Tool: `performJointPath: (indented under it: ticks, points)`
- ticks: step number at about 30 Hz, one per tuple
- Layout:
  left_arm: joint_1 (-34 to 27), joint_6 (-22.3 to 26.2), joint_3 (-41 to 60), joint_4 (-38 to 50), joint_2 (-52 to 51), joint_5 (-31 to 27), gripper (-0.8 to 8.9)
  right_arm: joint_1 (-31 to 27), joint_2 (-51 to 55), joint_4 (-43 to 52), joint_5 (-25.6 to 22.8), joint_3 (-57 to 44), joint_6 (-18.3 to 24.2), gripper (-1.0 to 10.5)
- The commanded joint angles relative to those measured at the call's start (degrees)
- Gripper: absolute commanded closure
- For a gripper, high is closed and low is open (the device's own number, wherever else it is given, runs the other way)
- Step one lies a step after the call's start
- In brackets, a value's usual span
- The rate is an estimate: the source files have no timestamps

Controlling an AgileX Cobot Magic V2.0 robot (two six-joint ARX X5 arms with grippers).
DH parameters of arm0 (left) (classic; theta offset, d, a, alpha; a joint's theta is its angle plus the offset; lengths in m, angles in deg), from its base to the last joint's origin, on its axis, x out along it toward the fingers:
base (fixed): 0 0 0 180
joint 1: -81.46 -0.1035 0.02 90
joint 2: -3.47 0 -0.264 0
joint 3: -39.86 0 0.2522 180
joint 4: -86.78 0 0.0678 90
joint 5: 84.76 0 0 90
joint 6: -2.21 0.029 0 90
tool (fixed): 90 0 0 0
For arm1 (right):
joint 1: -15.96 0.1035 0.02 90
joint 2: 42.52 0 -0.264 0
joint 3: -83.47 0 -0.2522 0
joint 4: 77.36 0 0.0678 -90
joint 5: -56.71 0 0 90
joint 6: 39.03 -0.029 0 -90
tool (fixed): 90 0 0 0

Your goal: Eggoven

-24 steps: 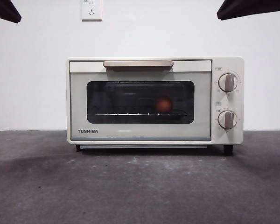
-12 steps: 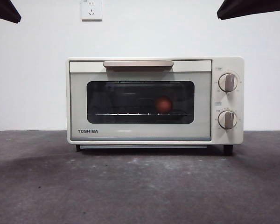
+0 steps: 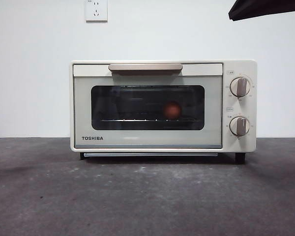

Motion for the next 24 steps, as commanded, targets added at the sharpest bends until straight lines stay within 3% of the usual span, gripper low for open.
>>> performJointPath:
  ticks: [1,9,24]
  points:
    - [-3.85,1.64,4.63,2.03,-3.96,-0.04,8.08,0.39,-0.17,0.76,-0.11,0.55,-0.09,9.4]
    - [-10.43,-0.70,18.58,2.97,-15.89,-0.17,8.08,0.39,-0.17,0.76,-0.09,0.55,-0.09,9.4]
    - [-11.02,-4.13,34.36,1.25,-29.62,-0.17,8.08,0.39,-0.17,0.76,-0.09,0.55,-0.09,9.4]
